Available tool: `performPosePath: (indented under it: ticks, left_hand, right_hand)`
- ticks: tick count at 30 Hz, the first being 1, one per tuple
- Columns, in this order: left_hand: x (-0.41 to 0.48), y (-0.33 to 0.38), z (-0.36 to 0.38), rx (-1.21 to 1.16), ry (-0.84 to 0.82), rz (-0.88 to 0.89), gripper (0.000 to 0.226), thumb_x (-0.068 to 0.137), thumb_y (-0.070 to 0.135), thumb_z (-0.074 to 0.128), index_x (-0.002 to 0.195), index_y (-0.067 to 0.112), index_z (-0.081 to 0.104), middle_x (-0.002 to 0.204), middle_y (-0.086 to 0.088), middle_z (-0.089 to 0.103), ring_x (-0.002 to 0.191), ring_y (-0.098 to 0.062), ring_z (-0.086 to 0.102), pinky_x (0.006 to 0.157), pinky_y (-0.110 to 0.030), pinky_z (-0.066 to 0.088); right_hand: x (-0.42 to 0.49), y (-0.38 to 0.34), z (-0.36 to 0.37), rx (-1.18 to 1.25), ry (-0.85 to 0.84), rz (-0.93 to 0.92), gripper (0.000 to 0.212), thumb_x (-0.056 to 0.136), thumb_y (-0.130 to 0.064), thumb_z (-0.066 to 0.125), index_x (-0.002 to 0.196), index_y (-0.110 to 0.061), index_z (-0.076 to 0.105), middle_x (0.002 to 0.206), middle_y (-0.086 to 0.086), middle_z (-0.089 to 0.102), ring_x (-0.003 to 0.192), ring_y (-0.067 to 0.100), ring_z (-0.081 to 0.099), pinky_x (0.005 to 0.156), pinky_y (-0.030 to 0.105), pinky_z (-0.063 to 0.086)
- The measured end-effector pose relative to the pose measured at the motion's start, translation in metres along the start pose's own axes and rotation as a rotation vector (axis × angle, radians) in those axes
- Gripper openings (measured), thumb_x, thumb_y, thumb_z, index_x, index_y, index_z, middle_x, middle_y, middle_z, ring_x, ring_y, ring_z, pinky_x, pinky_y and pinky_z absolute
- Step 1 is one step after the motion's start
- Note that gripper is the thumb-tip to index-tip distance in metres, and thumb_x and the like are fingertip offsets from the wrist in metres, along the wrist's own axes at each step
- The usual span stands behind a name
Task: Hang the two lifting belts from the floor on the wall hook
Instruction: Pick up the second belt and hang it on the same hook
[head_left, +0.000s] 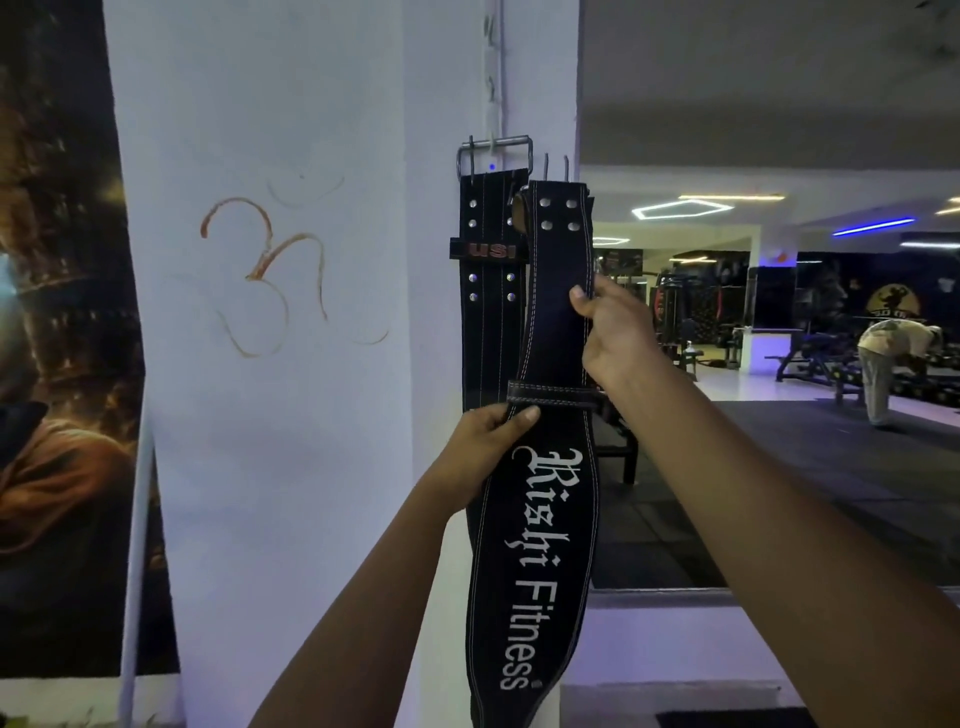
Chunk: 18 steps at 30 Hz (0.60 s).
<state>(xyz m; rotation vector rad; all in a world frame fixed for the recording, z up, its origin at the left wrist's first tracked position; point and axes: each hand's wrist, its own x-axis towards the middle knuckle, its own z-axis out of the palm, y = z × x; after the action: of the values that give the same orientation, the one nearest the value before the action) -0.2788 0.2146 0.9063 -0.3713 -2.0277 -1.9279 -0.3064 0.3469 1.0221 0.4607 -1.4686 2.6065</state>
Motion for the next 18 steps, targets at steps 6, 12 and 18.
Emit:
performPosePath:
  ticks: [6,12,18]
  left_hand:
    - [-0.023,-0.045,-0.008,0.106,-0.087,-0.141,0.028,0.079,0.017,0.073,0.104,0.007,0.067,0.101,-0.012,0.073,0.095,-0.028,0.071,0.089,-0.041,0.056]
    - [-0.008,-0.023,-0.006,0.005,-0.022,-0.09,0.014,0.083,0.019,0.068,0.094,0.009,0.068,0.091,-0.01,0.073,0.085,-0.027,0.071,0.079,-0.037,0.059]
    - [-0.028,-0.065,-0.004,0.043,-0.086,-0.212,0.034,0.077,0.015,0.074,0.108,0.006,0.065,0.107,-0.016,0.072,0.099,-0.031,0.069,0.092,-0.045,0.054]
  right_hand:
    - [0.001,-0.005,0.001,0.029,0.013,-0.018,0.051,0.087,0.01,0.052,0.134,-0.009,0.05,0.14,0.01,0.052,0.125,0.022,0.052,0.113,0.043,0.035]
    - [0.003,-0.002,0.0,0.022,0.017,-0.02,0.048,0.086,0.009,0.054,0.13,-0.011,0.055,0.138,0.009,0.055,0.125,0.022,0.053,0.114,0.047,0.033]
    - [0.003,0.005,-0.009,-0.009,0.038,-0.009,0.044,0.085,0.01,0.054,0.125,-0.008,0.06,0.134,0.009,0.058,0.123,0.024,0.055,0.109,0.044,0.041]
